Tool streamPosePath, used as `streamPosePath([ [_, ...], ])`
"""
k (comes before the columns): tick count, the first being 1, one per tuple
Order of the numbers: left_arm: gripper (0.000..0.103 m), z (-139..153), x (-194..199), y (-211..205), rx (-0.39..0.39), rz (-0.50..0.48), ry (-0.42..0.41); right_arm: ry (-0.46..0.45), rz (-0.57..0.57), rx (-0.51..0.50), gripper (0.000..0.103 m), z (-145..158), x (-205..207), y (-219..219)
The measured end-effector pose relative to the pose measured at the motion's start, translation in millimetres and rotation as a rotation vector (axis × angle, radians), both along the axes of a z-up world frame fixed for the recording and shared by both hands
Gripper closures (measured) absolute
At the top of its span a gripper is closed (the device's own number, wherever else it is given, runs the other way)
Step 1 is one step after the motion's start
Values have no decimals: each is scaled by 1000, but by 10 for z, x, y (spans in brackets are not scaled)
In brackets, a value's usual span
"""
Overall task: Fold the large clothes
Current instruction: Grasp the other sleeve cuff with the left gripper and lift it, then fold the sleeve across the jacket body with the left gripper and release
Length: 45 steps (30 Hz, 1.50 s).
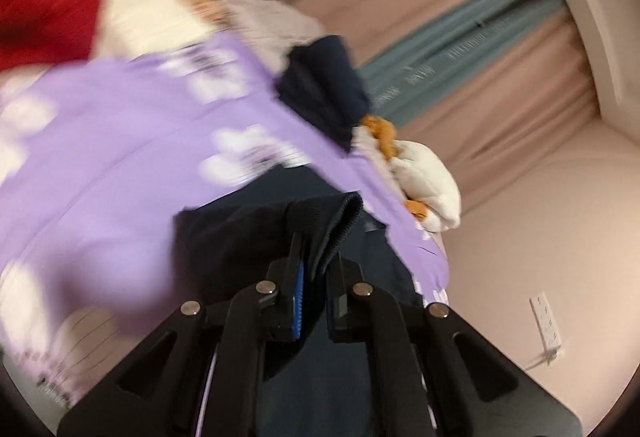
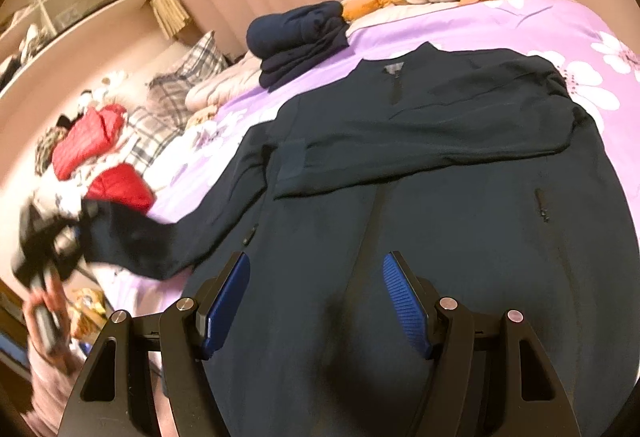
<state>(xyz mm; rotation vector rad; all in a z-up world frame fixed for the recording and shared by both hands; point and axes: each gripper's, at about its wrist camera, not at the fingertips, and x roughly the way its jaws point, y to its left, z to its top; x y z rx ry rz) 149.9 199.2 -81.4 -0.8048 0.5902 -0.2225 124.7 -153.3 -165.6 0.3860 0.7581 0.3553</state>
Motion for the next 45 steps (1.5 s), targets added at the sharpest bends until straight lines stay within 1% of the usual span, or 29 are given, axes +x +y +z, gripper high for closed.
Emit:
streamPosePath([
  [3, 97, 437, 391, -522, 63, -73, -45, -7, -17, 30, 34, 24, 14, -163],
  [4, 97, 612, 553, -821, 88, -116, -63, -11, -23, 38, 34, 36, 19, -215],
  [6, 96, 818, 783, -1311, 123, -199, -81, -21, -48, 55, 34, 71, 37, -380],
  [7, 96, 910, 897, -1609, 144, -247, -89, -28, -64, 60, 34, 87, 43, -485],
  [8, 95, 957, 964, -1830, 160, -286, -92, -32, -75, 63, 34, 96, 47, -547],
  [10, 95, 1028, 1188, -2460, 206, -386, -85, -38, -107, 76, 34, 110, 49, -751],
  [13, 95, 923, 1458, -3174, 265, -493, -44, -40, -157, 88, 34, 105, 31, -1036],
  [15, 95, 701, 1628, -3663, 300, -566, 7, -36, -189, 83, 34, 85, 22, -1191],
  [16, 95, 565, 1707, -3901, 314, -629, 42, -28, -209, 81, 34, 55, 17, -1283],
  [18, 85, 314, 1857, -4240, 338, -712, 115, -6, -239, 78, 34, -9, 29, -1427],
  [19, 72, 176, 1929, -4352, 356, -734, 149, 16, -255, 76, 31, -58, 57, -1497],
  [21, 67, 5, 2010, -4339, 367, -702, 167, 49, -279, 76, 30, -143, 99, -1591],
  [23, 60, -74, 2020, -4199, 326, -694, 164, 77, -283, 85, 30, -204, 141, -1652],
  [24, 56, -112, 2039, -4050, 310, -680, 169, 86, -279, 97, 30, -228, 163, -1673],
  [25, 50, -103, 2085, -3965, 299, -660, 168, 96, -276, 108, 29, -250, 194, -1686],
  [26, 48, -120, 2066, -3750, 279, -630, 162, 100, -270, 112, 29, -259, 218, -1694],
  [28, 48, -190, 2048, -3337, 240, -573, 160, 116, -259, 119, 28, -282, 324, -1687],
  [31, 48, -384, 1890, -2593, 198, -447, 186, 132, -240, 125, 28, -289, 528, -1639],
  [33, 48, -621, 1811, -2063, 141, -353, 226, 149, -245, 124, 28, -304, 684, -1647],
  [34, 47, -787, 1759, -1756, 100, -300, 256, 153, -261, 111, 28, -311, 785, -1642],
  [35, 47, -925, 1722, -1542, 66, -265, 282, 158, -268, 91, 28, -317, 853, -1634],
  [36, 47, -1007, 1690, -1405, 43, -241, 300, 170, -287, 60, 28, -329, 936, -1624],
  [37, 47, -1168, 1663, -1232, 9, -215, 330, 188, -309, 19, 28, -354, 1035, -1609],
  [39, 47, -1357, 1675, -1097, -33, -203, 358, 202, -316, -15, 29, -380, 1167, -1568],
  [41, 47, -1503, 1722, -1036, -69, -203, 368, 209, -315, -40, 30, -413, 1285, -1518],
  [42, 47, -1559, 1765, -1030, -98, -209, 362, 218, -328, -58, 41, -431, 1330, -1493],
  [43, 47, -1606, 1829, -1062, -125, -218, 351, 220, -327, -75, 57, -431, 1363, -1464],
  [44, 49, -1586, 1808, -1056, -123, -210, 342, 216, -324, -98, 63, -413, 1394, -1429],
  [45, 52, -1584, 1849, -1069, -101, -188, 336, 204, -336, -149, 76, -378, 1407, -1383],
])
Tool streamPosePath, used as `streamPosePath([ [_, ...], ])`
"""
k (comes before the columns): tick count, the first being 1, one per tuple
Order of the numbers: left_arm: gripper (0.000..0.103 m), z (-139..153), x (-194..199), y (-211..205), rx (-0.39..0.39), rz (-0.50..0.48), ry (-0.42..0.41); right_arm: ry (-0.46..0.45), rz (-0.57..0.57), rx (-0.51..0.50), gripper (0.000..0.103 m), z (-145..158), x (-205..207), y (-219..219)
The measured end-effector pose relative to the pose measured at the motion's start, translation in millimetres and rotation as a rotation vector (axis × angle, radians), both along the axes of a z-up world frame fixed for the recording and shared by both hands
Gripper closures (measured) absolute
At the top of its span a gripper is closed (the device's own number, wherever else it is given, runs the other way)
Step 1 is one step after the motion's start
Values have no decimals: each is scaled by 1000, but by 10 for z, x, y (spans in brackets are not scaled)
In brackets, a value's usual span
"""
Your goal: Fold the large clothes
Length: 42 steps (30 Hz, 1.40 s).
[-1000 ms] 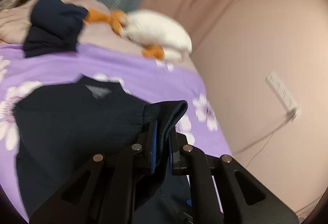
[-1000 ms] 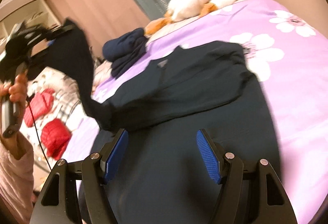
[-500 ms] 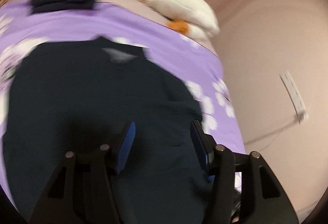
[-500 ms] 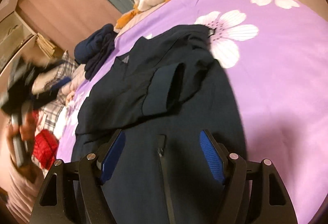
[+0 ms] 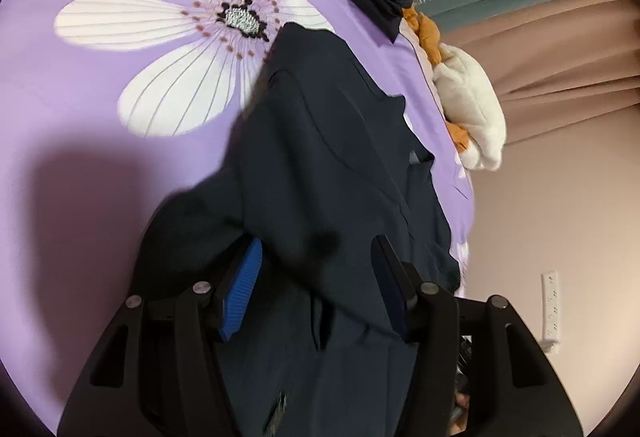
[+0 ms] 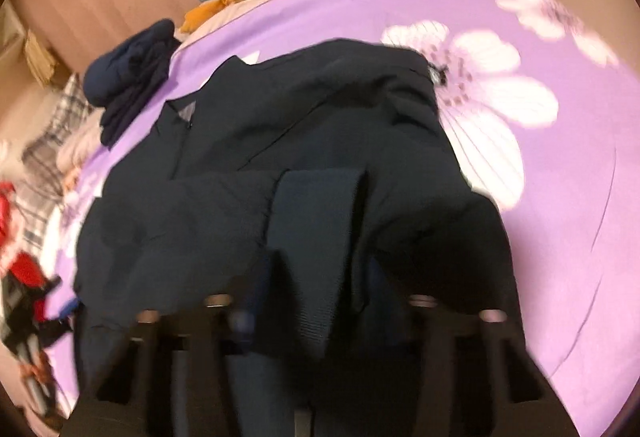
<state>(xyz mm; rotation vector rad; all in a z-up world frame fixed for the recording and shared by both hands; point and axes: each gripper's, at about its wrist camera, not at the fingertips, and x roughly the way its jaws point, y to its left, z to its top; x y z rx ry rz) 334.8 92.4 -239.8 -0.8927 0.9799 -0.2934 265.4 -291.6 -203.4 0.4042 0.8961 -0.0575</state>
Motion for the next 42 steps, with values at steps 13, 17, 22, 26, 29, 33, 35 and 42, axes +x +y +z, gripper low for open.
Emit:
streamPosePath([
  [13, 75, -58, 0, 319, 173, 31, 16, 49, -56, -153, 87, -31, 52, -200],
  [17, 53, 245, -138, 263, 280, 12, -57, -61, -41, -249, 80, 248, -52, -60],
  [22, 53, 497, -39, -364, 401, -149, -172, -121, 148, -160, 74, 331, 119, 409],
  [26, 53, 414, 35, -889, 524, -264, -214, -102, 232, -205, 71, 222, 239, 718],
  [29, 53, 214, 121, -1119, 639, -301, -188, -57, 253, -282, 65, 61, 306, 796],
  [33, 51, -49, 200, -1196, 718, -338, -144, 9, 265, -302, 64, -160, 399, 821],
  [35, 49, -33, 171, -1220, 754, -345, -156, 6, 266, -306, 63, -168, 443, 891],
  [42, 24, 261, -282, -1171, 753, -287, -202, -41, 245, -195, 48, 110, 92, 844],
])
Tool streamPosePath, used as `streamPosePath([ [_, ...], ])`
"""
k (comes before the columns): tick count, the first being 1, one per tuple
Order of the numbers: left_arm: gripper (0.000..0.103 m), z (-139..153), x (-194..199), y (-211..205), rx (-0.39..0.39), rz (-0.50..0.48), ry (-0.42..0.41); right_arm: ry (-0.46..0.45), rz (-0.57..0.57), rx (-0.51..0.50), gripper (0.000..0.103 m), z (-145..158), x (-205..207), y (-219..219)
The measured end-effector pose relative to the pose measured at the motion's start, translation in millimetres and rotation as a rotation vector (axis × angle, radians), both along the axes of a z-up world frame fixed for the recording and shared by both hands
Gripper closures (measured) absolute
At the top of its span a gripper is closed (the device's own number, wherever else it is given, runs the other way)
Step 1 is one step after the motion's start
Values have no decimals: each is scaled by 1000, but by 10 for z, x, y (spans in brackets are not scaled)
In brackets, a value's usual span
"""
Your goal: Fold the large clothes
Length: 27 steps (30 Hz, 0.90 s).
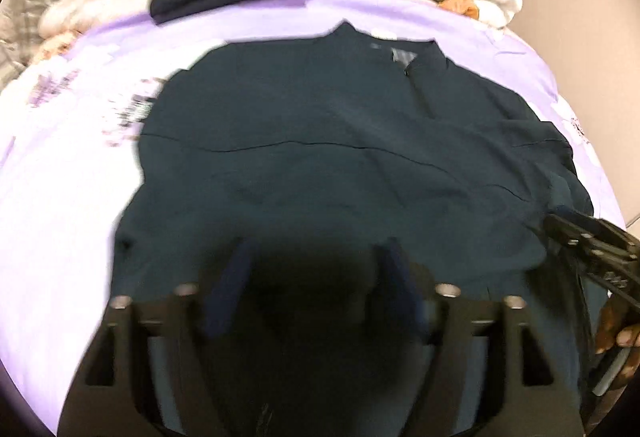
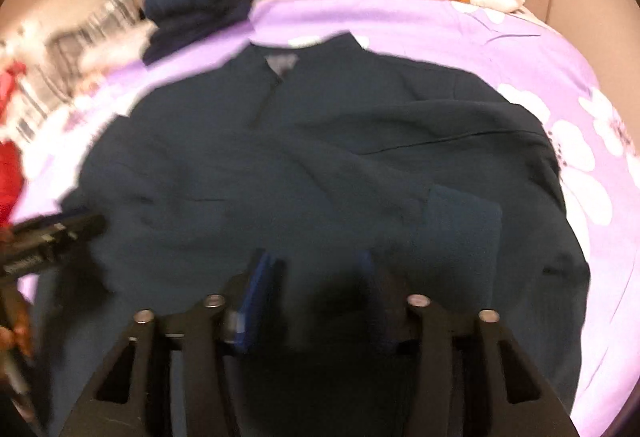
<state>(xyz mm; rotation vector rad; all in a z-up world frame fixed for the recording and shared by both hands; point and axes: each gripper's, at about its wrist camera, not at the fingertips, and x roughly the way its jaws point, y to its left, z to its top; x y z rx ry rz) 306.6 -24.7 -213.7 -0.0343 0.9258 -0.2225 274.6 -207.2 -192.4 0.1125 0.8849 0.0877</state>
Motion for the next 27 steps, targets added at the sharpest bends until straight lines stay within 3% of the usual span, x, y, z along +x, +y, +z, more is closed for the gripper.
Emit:
streamPosePath([
  [5, 17, 172, -523, 166, -8, 14, -55, -45, 1, 48, 46, 192, -554, -63],
  [7, 13, 217, -731, 249, -1, 22, -66, -53, -10, 72, 35, 236, -785, -130],
  [11, 0, 300, -1097, 376, 36, 42, -113, -75, -35, 93, 29, 287, -1148, -246],
  [15, 1, 338, -1395, 538, 33, 47, -119, -57, -64, 105, 20, 264, -1412, -400],
  [17, 1, 315, -1517, 660, -4, 54, -97, -49, -83, 122, 14, 245, -1531, -483],
  [24, 1, 90, -1825, 1294, -208, 143, 15, -7, -203, 218, 14, 70, -1896, -908],
  [27, 1, -57, -1940, 1520, -343, 161, 57, 14, -232, 265, 14, -36, -2001, -1028],
])
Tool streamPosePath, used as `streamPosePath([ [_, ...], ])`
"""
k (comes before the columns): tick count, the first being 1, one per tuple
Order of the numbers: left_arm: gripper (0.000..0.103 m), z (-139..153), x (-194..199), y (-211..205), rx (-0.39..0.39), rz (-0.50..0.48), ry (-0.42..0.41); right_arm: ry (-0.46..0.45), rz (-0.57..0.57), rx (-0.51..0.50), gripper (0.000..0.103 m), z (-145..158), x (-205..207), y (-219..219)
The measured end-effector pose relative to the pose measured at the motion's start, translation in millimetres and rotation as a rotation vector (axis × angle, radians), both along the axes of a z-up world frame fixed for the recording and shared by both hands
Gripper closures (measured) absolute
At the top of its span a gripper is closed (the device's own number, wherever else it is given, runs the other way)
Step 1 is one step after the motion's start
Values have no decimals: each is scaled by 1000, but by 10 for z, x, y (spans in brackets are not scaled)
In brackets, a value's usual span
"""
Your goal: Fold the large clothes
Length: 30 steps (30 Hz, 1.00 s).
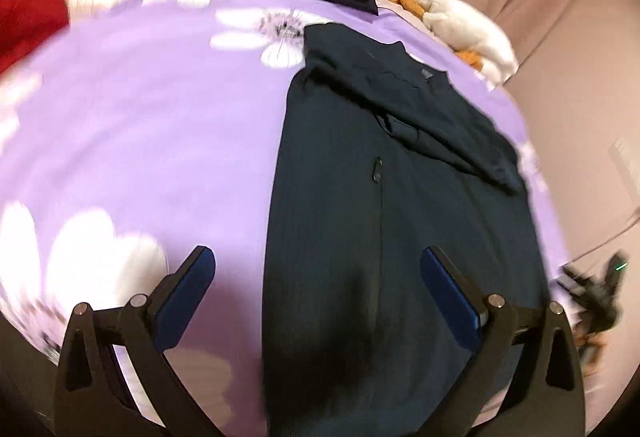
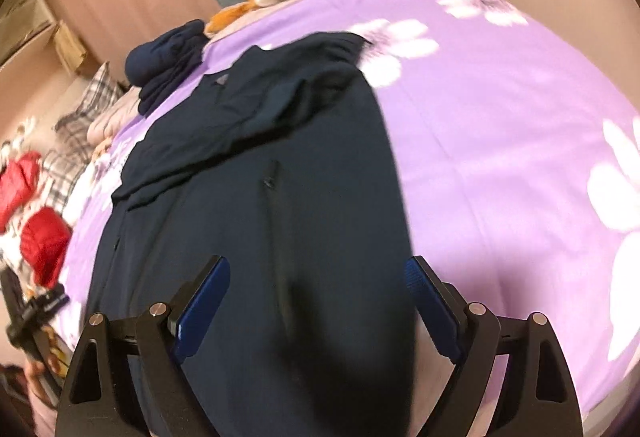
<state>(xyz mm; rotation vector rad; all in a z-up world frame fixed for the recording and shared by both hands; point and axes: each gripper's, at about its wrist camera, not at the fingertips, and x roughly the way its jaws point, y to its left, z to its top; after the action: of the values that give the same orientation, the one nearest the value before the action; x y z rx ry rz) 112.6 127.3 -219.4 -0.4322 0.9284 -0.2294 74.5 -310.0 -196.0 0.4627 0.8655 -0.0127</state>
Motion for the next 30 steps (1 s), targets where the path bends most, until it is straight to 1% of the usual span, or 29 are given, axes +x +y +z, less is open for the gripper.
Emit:
streamPosePath([
  [1, 1, -62, -28, 63, -57, 3, 10, 9, -5, 21, 14, -42, -26, -32],
  [4, 1, -192, -85, 119, -164, -4, 37, 29, -4, 75, 14, -156, -57, -68],
  [8, 1, -321, -147, 124, -238, -16, 68, 57, 13, 123, 14, -287, -58, -37],
  [10, 1, -321, -180, 136, -287, -39, 61, 60, 35, 144, 14, -332, -70, -16],
  [13, 1, -334, -151, 143, -377, -87, 75, 51, 75, 170, 14, -329, -46, 45],
  [14, 1, -339, -125, 126, -394, -102, 78, 51, 85, 178, 14, -334, -30, 47],
  [20, 1, -336, 113, -18, -470, -166, 97, 34, 114, 269, 14, -384, 209, 74],
  [23, 1, -320, 198, -105, -481, -187, 108, 27, 129, 320, 14, -399, 352, 100],
  [26, 1, -323, 160, -131, -489, -199, 105, 30, 135, 353, 14, -433, 423, 108],
  [28, 2, -321, 93, -124, -500, -221, 104, 26, 145, 366, 15, -435, 403, 102],
  [30, 5, -332, 30, -106, -498, -241, 110, 29, 179, 393, 15, -448, 320, 105],
])
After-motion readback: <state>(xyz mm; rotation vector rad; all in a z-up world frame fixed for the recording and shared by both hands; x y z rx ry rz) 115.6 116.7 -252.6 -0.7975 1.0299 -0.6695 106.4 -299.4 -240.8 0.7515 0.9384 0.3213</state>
